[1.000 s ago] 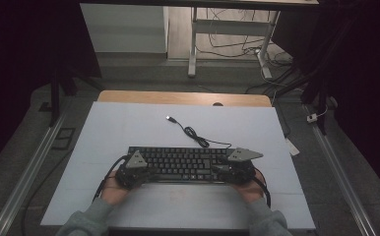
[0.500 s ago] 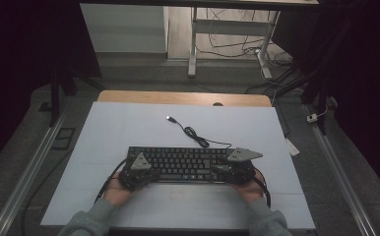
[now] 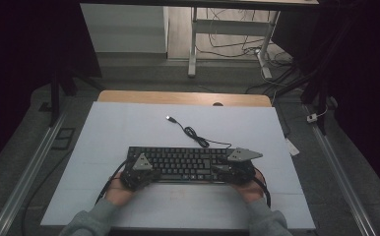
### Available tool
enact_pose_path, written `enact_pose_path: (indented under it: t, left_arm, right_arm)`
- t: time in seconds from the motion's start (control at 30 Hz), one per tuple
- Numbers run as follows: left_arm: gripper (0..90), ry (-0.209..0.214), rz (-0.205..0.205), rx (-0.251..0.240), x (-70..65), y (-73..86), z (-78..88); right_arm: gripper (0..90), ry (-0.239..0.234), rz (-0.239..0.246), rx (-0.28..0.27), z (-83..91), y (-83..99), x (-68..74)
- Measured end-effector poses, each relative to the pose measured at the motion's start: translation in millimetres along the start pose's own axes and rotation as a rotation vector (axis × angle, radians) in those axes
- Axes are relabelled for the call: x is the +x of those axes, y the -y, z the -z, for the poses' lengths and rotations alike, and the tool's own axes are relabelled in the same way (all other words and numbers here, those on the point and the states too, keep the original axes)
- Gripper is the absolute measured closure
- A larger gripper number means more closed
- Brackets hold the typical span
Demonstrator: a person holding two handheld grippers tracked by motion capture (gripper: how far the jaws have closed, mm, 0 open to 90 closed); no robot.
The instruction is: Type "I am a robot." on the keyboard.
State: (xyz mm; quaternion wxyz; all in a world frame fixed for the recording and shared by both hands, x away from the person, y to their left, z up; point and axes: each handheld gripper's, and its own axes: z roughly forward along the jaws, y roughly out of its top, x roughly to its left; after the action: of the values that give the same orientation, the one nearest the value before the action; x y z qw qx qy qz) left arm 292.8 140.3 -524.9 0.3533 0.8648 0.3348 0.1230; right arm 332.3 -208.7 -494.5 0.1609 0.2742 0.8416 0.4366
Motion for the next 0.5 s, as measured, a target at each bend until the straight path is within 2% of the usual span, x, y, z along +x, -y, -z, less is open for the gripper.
enact_pose_path:
  t: [0.33,0.43,0.5]
  left_arm:
    - [86.1,-0.01,0.082,-0.126,12.3,0.1,23.9]
    - [74.7,-0.02,0.11,-0.14,17.7,1.7,27.3]
    - [64.3,-0.042,0.132,-0.153,19.9,2.6,29.3]
  right_arm:
    - [51.9,0.005,0.004,0.004,0.8,-0.2,-0.9]
    - [51.9,0.005,0.0,0.001,0.9,0.0,-1.3]
    - [51.8,0.005,-0.005,0.004,1.4,0.0,-1.3]
